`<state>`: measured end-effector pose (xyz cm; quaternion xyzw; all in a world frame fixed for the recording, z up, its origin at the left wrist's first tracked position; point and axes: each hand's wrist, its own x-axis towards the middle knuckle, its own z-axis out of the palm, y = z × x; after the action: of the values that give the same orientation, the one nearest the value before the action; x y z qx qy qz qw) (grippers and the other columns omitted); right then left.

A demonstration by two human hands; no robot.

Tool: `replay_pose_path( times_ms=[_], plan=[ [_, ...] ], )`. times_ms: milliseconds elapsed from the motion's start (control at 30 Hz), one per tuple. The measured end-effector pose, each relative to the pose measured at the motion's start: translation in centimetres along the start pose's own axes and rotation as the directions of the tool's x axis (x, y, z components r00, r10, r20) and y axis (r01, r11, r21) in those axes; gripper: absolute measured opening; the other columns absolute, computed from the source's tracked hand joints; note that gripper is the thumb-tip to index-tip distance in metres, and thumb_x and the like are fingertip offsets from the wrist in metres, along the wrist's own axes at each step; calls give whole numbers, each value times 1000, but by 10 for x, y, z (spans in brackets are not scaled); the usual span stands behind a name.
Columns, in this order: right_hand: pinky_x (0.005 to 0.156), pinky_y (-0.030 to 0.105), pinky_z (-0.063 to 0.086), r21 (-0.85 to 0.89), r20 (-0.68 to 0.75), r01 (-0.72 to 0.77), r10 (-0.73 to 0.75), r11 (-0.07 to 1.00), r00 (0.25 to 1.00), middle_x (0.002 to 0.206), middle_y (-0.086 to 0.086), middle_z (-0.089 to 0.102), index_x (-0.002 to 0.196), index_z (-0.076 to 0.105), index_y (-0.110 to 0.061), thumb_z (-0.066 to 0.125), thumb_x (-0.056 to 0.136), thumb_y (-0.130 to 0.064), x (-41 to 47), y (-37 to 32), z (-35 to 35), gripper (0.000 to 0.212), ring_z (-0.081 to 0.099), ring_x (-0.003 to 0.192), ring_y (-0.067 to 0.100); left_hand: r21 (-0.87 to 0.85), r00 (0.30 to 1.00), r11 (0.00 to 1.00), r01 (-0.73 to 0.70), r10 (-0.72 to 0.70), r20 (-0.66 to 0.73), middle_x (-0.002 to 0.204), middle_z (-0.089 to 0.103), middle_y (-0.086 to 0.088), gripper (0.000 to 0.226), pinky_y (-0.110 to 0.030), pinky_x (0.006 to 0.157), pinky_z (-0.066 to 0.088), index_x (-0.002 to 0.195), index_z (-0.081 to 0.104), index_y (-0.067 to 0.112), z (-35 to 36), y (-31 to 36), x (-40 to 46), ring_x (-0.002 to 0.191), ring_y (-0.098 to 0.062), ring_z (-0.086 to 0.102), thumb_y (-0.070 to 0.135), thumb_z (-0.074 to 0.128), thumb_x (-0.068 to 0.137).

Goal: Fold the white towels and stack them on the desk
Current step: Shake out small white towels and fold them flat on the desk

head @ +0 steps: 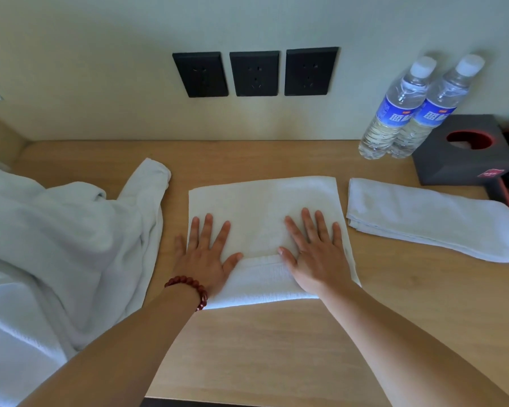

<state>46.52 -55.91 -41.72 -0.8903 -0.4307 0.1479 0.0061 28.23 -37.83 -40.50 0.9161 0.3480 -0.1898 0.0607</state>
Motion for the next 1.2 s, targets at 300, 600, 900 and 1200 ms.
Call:
replay_pose_path(
  times_ms=[300, 600, 900, 1200],
  plan=[
    [120, 47, 22, 51, -109, 123, -117, 991, 987, 148, 4, 46, 143, 46, -24, 17, 96, -61, 3, 7, -22, 66, 37, 141, 27, 25, 933, 981, -192, 190, -306, 160, 31, -12, 66, -53, 116, 28, 149, 44, 23, -4, -3, -16, 149, -31, 24, 61, 22, 99],
    [92, 34, 46, 6, -85, 214, -213, 977, 973, 111, -6, 55, 113, 61, -27, 58, 86, -49, -16, 41, -37, 35, 56, 102, 18, 52, 919, 976, -214, 219, -328, 124, 58, -9, 56, -43, 90, 52, 118, 63, 16, 9, -31, -39, 108, -28, 56, 57, 31, 97],
    [68, 21, 35, 106, 199, 111, -131, 988, 971, 109, -15, 46, 113, 52, -30, 68, 84, -44, -10, 60, -64, 36, 46, 85, 4, -102, 967, 985, -141, 115, -228, 87, 54, 5, 34, -26, 66, 43, 88, 59, 19, 2, -43, -37, 75, -12, 51, 51, 49, 97],
    [55, 28, 38, 361, 415, -130, -34, 923, 909, 87, -3, 59, 87, 53, -29, 77, 83, -29, 2, 73, -78, 24, 51, 63, 13, -160, 984, 975, -157, 141, -108, 79, 46, 8, 38, -25, 67, 38, 73, 43, 21, -11, -40, -25, 71, -11, 47, 48, 55, 97]
  ],
)
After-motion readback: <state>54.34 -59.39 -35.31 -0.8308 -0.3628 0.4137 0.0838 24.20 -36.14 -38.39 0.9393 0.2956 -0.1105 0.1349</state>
